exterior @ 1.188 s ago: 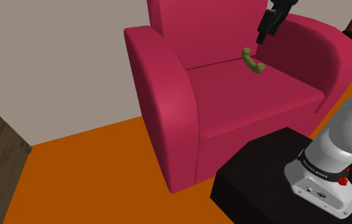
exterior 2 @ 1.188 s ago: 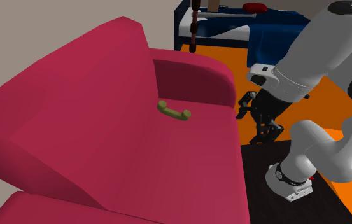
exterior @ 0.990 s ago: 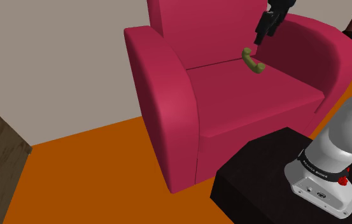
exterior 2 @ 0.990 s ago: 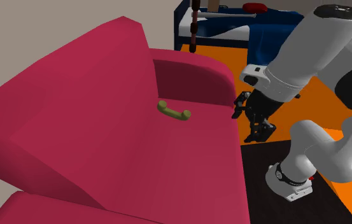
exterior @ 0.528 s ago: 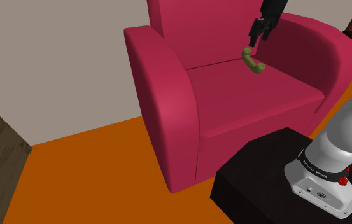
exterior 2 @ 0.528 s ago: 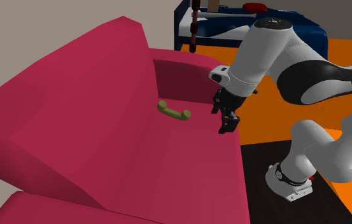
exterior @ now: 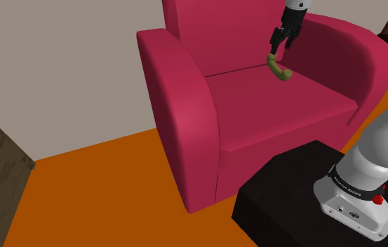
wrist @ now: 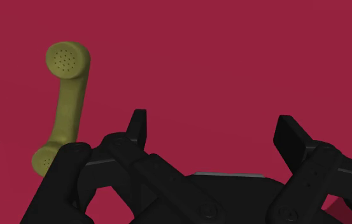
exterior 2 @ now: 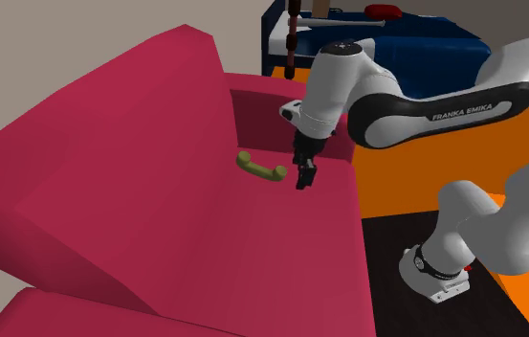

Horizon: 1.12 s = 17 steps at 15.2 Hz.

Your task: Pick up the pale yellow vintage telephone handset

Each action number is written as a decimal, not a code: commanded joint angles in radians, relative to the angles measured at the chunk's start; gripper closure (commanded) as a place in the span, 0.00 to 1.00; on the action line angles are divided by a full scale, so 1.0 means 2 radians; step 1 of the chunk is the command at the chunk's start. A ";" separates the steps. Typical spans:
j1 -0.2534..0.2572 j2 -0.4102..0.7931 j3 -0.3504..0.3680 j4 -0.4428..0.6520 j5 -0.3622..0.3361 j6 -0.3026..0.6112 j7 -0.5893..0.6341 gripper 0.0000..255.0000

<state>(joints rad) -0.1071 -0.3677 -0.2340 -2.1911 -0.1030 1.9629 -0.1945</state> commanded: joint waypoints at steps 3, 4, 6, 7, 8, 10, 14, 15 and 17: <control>-0.008 0.069 -0.029 0.040 0.017 0.022 -0.021 0.00; -0.011 0.087 -0.035 0.050 0.023 0.027 -0.027 0.00; -0.016 0.122 -0.048 0.072 0.036 0.035 -0.039 0.00; -0.019 0.139 -0.054 0.083 0.043 0.038 -0.045 0.00; -0.022 0.157 -0.060 0.096 0.051 0.041 -0.052 0.00; -0.030 0.194 -0.069 0.121 0.069 0.044 -0.065 0.00; -0.052 0.269 -0.083 0.180 0.107 0.045 -0.091 0.00; -0.059 0.288 -0.085 0.196 0.116 0.044 -0.097 0.00; -0.074 0.327 -0.088 0.230 0.135 0.039 -0.107 0.00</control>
<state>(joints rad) -0.2415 0.2512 -0.4063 -1.7619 0.1501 2.0451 -0.4007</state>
